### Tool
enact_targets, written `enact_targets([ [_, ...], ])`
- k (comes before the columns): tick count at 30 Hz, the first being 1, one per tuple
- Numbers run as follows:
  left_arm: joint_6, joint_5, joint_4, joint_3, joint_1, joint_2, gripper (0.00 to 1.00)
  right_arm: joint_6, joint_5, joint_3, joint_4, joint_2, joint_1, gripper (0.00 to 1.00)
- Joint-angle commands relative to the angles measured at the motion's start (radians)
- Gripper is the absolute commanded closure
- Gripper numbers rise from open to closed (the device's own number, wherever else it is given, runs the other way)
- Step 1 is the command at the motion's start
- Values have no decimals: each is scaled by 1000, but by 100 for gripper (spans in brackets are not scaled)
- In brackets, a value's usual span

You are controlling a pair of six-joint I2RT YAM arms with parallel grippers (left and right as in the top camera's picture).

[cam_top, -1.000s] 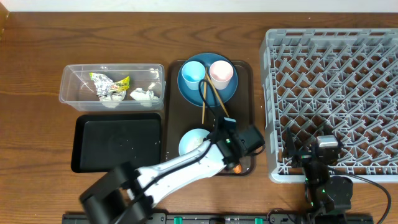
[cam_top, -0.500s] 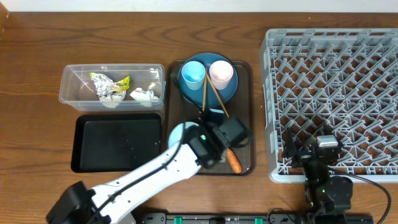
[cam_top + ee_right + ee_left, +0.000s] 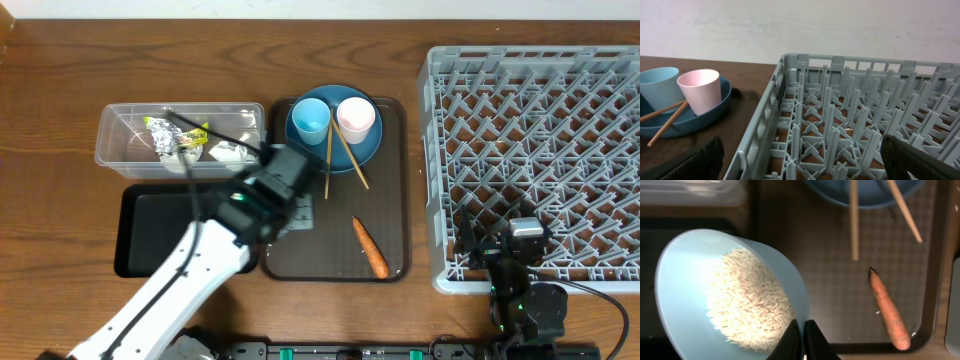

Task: Sort waste into correct bins and load items into the dishwasher rack
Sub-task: 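Lift the rice bowl with the left gripper and carry it left over the black tray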

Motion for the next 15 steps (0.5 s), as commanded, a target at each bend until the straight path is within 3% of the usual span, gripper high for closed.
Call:
enact_targets([
  [1, 69, 14, -25, -4, 86, -42, 94, -11, 3, -2, -4, 0, -18, 1],
  [15, 225, 227, -30, -5, 492, -130, 94, -11, 3, -2, -4, 0, -18, 1],
])
